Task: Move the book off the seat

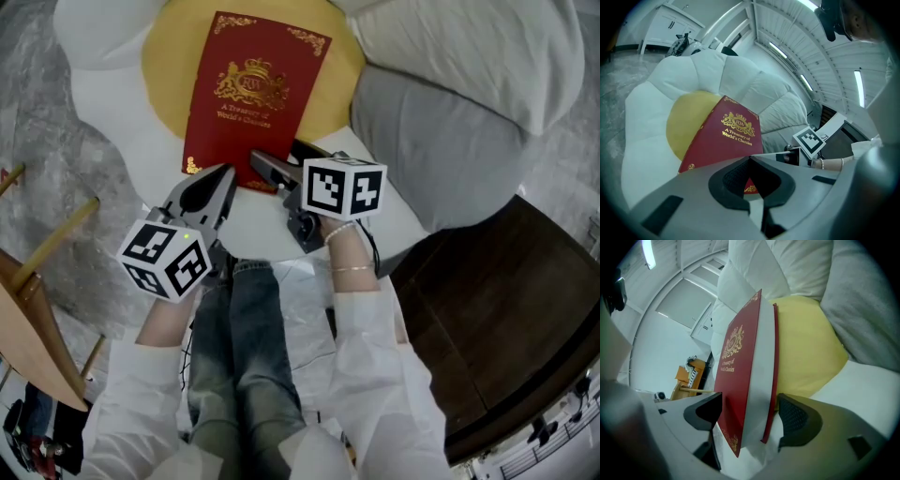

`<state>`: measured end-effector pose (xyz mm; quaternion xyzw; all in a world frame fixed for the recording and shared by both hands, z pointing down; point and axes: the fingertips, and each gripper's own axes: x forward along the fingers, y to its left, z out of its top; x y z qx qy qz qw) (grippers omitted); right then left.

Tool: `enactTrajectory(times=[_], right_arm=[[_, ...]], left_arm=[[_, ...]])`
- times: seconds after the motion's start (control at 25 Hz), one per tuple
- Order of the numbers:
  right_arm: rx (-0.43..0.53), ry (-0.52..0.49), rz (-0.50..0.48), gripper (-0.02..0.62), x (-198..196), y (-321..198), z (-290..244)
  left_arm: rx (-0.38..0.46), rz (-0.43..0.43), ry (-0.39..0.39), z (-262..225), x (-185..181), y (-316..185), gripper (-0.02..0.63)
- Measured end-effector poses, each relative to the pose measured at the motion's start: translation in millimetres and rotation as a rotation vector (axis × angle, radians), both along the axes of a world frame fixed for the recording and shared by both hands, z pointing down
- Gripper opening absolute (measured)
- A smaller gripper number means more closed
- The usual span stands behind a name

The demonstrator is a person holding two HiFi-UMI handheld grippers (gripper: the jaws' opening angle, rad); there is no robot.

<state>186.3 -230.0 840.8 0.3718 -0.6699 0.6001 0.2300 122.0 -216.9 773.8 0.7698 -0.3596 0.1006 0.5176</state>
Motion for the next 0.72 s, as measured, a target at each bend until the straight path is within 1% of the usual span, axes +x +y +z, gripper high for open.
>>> enactTrajectory(times=[0.2,0.52,0.72], right_arm=[[-0.011,0.005,0.002,0.362,-2,-3,4],[0.004,-0.008,0.003,0.371,-5,-6,5],[0.017,-0.04,0.044,0.371,-6,-7,-1]], left_arm=[[-0.014,-0.003,0.003,4,0,7,0.006],[-0.025,-0.019,-0.001,12,-4,12,0.006],[-0.019,-0.016,-0.004,11,-5,12,0.006]])
